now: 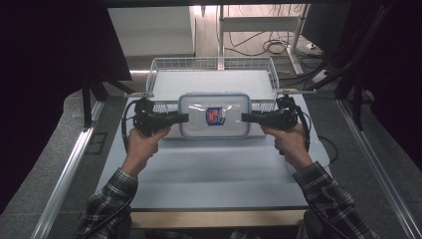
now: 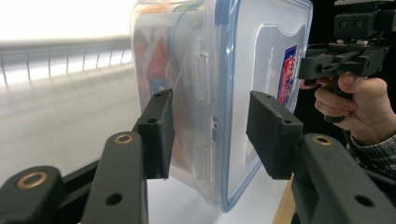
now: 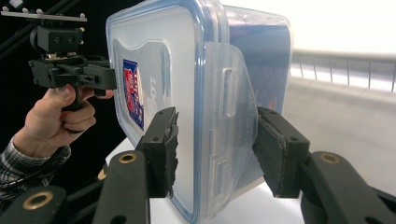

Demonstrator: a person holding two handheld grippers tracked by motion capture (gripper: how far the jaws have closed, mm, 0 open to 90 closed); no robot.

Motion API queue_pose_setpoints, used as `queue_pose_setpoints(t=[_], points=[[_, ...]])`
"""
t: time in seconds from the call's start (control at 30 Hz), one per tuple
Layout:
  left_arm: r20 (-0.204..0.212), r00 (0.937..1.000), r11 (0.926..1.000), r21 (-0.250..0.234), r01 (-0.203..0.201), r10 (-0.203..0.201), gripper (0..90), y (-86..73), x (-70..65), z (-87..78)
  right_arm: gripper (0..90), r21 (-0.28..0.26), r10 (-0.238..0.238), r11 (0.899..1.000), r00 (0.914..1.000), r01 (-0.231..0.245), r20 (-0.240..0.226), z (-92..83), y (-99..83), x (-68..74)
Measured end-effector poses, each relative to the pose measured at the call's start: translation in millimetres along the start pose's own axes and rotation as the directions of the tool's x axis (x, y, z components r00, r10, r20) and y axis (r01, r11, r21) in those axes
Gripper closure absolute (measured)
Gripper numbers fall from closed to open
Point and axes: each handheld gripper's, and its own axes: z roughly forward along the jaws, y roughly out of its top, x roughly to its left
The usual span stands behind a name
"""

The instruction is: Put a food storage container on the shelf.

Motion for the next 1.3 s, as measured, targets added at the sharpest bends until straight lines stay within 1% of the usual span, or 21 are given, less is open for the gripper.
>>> queue_pose_setpoints(t=[0.07,0.1,0.13,0.17,0.2,0.23,0.27,0.3,0.33,0.47,0.5,0.63,0.7,0.73,0.83,0.87,0.97,1.1,1.17,1.2,1.3], points=[[0.0,1.0,1.0,-0.004,-0.005,0.005,52.4,10.9,1.4,-2.3,51.6,-0.005,-0.004,1.0,1.0,0.004,0.001,0.8,10.5,1.5],[0.0,1.0,1.0,-0.004,-0.005,0.005,52.4,10.9,1.4,-2.3,51.6,-0.007,-0.007,1.0,1.0,0.007,0.002,1.3,15.7,2.2],[0.004,1.0,1.0,-0.009,-0.004,0.004,52.5,16.1,2.2,-3.3,51.6,-0.01,-0.009,1.0,1.0,0.009,0.002,1.7,20.8,3.0],[0.006,1.0,0.9999,-0.014,-0.006,0.006,52.5,21.0,3.2,-4.3,51.6,-0.01,-0.009,1.0,1.0,0.009,0.002,1.7,20.8,3.0],[0.006,1.0,0.9998,-0.019,-0.005,0.005,52.4,26.9,4.4,-5.1,51.6,-0.013,-0.012,1.0,0.9999,0.012,0.003,2.0,25.9,4.0],[0.007,1.0,0.9998,-0.021,-0.005,0.005,52.5,30.3,5.0,-5.4,51.6,-0.017,-0.019,1.0,0.9998,0.019,0.011,2.9,36.0,5.3],[0.006,1.0,0.9995,-0.032,-0.006,0.006,52.4,39.0,7.0,-5.7,51.6,-0.02,-0.02,1.0,0.9997,0.02,0.011,3.5,40.6,5.2],[0.006,1.0,0.9995,-0.032,-0.006,0.006,52.4,39.0,7.0,-5.7,51.6,-0.02,-0.02,1.0,0.9997,0.02,0.011,3.5,40.6,5.2],[0.006,1.0,0.9995,-0.031,-0.003,0.003,52.4,43.2,8.0,-5.7,51.5,-0.021,-0.02,1.0,0.9997,0.021,0.011,4.3,45.0,4.7],[0.003,1.0,0.9993,-0.037,0.005,-0.005,52.3,57.4,13.6,-3.6,51.5,-0.024,-0.014,1.0,0.9998,0.014,0.016,7.7,60.0,0.6],[0.002,0.9999,0.9991,-0.041,0.015,-0.015,52.3,64.1,16.9,-1.8,51.4,-0.024,-0.008,1.0,0.9998,0.009,0.019,9.7,66.7,-2.3],[0.002,0.9996,0.9985,-0.047,0.027,-0.027,52.1,72.6,23.1,1.9,51.4,-0.028,0.0,1.0,0.9998,0.001,0.021,13.9,76.8,-7.8],[0.003,0.9994,0.9983,-0.047,0.035,-0.035,51.9,78.7,30.0,7.3,51.2,-0.029,0.006,1.0,0.9996,-0.005,0.028,16.6,84.2,-12.7],[0.003,0.9994,0.9983,-0.047,0.035,-0.035,51.8,78.7,30.0,7.3,51.2,-0.029,0.006,1.0,0.9996,-0.005,0.028,16.6,84.2,-12.7],[0.006,0.9991,0.9977,-0.053,0.041,-0.041,51.6,81.9,36.7,13.4,50.6,-0.035,0.018,0.999,0.999,-0.017,0.04,20.5,89.8,-19.7],[0.006,0.999,0.9973,-0.058,0.045,-0.044,51.5,83.0,38.2,14.8,50.4,-0.036,0.033,0.999,0.9985,-0.032,0.044,22.2,92.0,-23.4],[-0.007,0.9994,0.9976,-0.061,0.033,-0.034,51.1,86.7,40.1,17.5,49.6,-0.038,0.039,0.999,0.998,-0.037,0.051,24.9,94.2,-27.5],[-0.01,0.9997,0.9964,-0.082,0.021,-0.022,50.5,85.3,41.3,19.3,48.5,-0.038,0.033,0.999,0.9977,-0.031,0.059,26.4,95.2,-28.7],[-0.012,0.9998,0.995,-0.099,0.013,-0.014,49.8,83.2,41.6,20.1,47.7,-0.045,0.027,0.999,0.9968,-0.024,0.075,27.7,95.7,-28.4],[-0.012,0.9999,0.9944,-0.105,0.006,-0.007,49.6,82.4,42.1,20.3,47.5,-0.046,0.033,0.999,0.9962,-0.03,0.08,27.8,95.9,-28.1],[-0.005,1.0,0.9927,-0.12,0.004,-0.004,49.4,79.7,43.8,20.9,47.3,-0.042,0.031,0.999,0.9955,-0.027,0.089,28.1,96.3,-27.6]])
